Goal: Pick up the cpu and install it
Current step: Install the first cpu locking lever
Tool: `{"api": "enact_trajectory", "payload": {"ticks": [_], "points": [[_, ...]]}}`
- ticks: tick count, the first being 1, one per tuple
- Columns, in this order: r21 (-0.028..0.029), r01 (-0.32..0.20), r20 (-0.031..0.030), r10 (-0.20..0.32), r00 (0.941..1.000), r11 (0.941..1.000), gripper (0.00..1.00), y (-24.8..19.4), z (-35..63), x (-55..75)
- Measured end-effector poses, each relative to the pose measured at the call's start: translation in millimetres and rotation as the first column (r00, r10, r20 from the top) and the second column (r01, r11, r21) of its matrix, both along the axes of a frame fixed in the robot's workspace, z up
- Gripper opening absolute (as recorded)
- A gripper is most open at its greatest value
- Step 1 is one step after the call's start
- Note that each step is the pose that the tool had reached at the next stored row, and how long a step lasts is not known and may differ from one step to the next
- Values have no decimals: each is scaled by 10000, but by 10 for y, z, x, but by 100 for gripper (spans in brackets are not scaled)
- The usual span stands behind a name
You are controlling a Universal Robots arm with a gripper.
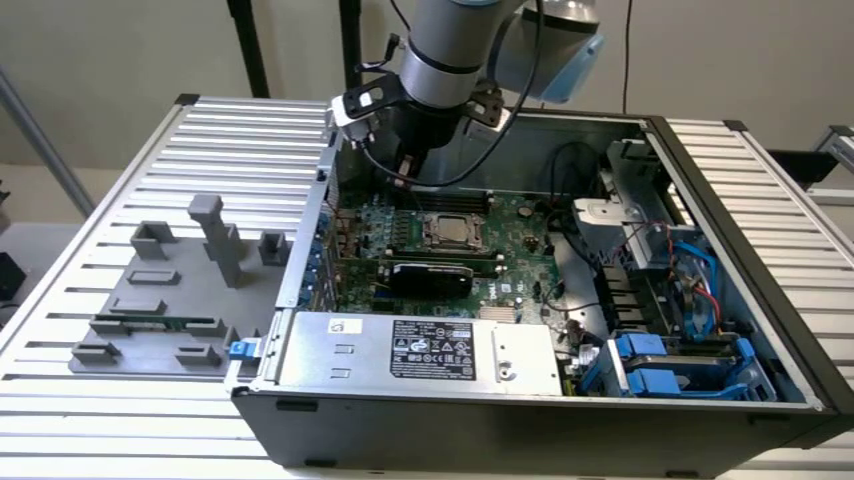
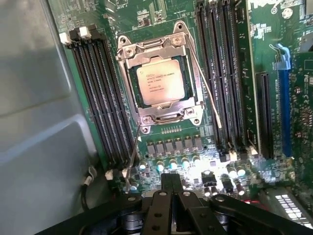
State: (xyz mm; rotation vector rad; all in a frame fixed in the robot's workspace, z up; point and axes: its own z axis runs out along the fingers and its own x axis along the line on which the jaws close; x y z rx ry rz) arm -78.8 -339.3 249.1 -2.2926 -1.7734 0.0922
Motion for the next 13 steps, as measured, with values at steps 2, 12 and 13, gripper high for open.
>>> {"api": "enact_trajectory", "payload": {"ticks": [2,12,13], "points": [[37,141,-3,-141,9999,9999,11,0,1,-8],[635,347,-38,-346,9994,9974,11,2,-3,-165],[727,392,-41,-390,9992,9966,11,2,-6,-165]]}}
